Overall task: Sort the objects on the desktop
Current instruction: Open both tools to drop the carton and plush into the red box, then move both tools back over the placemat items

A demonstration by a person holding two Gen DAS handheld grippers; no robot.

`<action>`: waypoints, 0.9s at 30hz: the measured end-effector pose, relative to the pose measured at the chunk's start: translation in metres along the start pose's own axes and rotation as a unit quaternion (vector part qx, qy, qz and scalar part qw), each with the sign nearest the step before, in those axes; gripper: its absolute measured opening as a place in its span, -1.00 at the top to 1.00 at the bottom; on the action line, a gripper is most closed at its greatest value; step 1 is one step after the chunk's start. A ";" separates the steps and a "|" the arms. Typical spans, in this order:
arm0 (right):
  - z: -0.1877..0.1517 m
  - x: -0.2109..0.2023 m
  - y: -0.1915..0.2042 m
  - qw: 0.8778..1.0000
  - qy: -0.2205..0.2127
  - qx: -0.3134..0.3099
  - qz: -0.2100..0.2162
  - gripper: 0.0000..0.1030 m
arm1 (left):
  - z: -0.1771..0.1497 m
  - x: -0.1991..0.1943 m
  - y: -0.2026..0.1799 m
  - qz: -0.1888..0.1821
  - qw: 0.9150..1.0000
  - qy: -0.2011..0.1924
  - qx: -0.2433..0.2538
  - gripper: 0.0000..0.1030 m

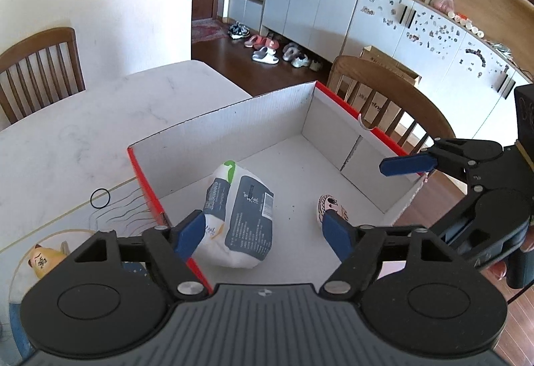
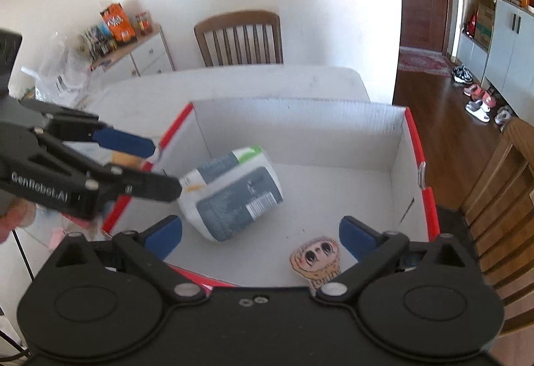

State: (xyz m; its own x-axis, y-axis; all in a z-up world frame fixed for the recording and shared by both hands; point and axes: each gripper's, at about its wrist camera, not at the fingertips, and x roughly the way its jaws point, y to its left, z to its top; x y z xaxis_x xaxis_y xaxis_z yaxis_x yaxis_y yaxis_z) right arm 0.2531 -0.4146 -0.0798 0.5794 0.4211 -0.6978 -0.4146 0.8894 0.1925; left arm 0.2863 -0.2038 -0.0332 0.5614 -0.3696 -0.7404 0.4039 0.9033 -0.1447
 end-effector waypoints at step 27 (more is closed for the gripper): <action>-0.015 0.010 0.138 0.999 -0.038 0.019 -0.018 -0.99 | -0.115 -0.105 0.116 0.046 0.994 -0.058 -0.077 -1.00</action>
State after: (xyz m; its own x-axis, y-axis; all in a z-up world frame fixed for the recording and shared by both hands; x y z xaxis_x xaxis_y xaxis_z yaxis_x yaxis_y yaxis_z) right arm 0.1909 -0.2903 -0.0708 0.6455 0.3989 -0.6513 -0.3654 0.9101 0.1953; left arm 0.1912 -0.0353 -0.0472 0.6739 -0.2977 -0.6762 0.2358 0.9540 -0.1850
